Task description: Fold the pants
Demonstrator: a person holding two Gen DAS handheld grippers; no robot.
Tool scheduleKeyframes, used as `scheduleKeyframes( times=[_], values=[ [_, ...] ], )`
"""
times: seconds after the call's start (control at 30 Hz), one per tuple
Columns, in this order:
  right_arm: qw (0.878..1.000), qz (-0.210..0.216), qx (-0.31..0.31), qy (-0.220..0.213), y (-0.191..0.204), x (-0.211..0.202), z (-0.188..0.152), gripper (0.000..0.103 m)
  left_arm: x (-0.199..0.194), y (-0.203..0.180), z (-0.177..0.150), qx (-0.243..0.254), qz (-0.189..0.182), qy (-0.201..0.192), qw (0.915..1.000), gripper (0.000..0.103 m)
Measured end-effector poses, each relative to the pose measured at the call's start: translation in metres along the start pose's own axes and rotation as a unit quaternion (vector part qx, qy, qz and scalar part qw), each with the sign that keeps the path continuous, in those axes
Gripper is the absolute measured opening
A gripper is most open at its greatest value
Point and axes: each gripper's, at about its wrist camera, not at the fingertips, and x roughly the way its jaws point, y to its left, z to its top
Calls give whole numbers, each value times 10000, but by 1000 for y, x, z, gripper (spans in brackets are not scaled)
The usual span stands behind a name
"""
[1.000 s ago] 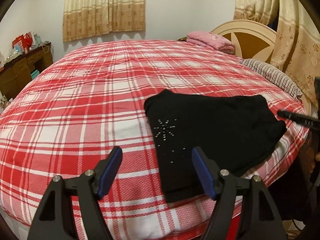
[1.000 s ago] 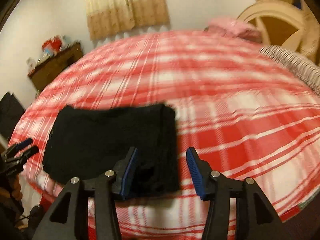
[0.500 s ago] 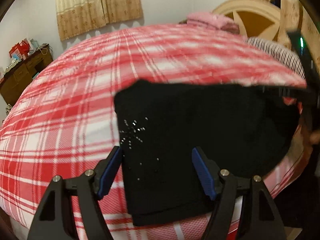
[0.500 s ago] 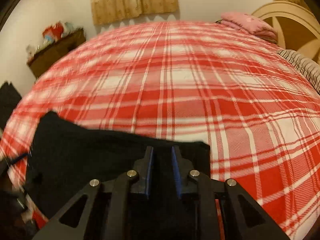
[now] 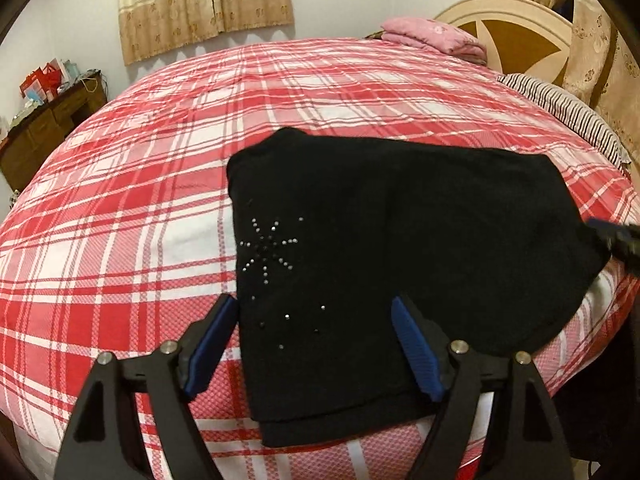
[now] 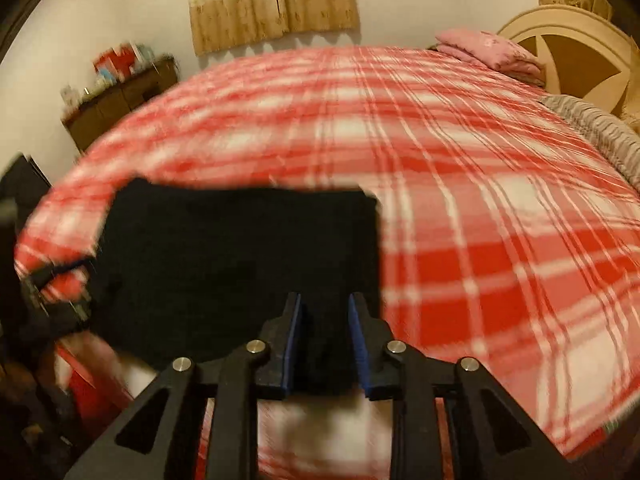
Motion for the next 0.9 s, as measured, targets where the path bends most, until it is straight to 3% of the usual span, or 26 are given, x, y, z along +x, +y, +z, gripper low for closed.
scheduleKeyframes(
  times=[0.03, 0.1, 0.17, 0.33, 0.5, 0.67, 0.9],
  values=[
    [9999, -51, 154, -40, -6, -1, -2, 60, 1, -1, -1, -33, 6, 14, 10000, 83],
    [9976, 126, 686, 37, -20, 5, -4, 67, 4, 0, 0, -138, 2, 54, 9999, 83],
    [9950, 262, 962, -60, -26, 5, -5, 67, 4, 0, 0, -200, 18, 79, 9998, 84],
    [9974, 69, 682, -207, -15, 4, -10, 68, 1, -4, 0, -86, 237, 105, 9996, 90],
    [9957, 191, 879, -224, -22, -2, -9, 68, -5, -9, 1, 49, 391, 75, 9992, 90],
    [9902, 419, 1126, -717, -27, -31, -6, 68, -17, -8, 4, 105, 506, -82, 9986, 90],
    [9908, 492, 1126, -564, -15, -23, -4, 68, -27, -2, 7, 42, 696, -278, 9972, 90]
  ],
)
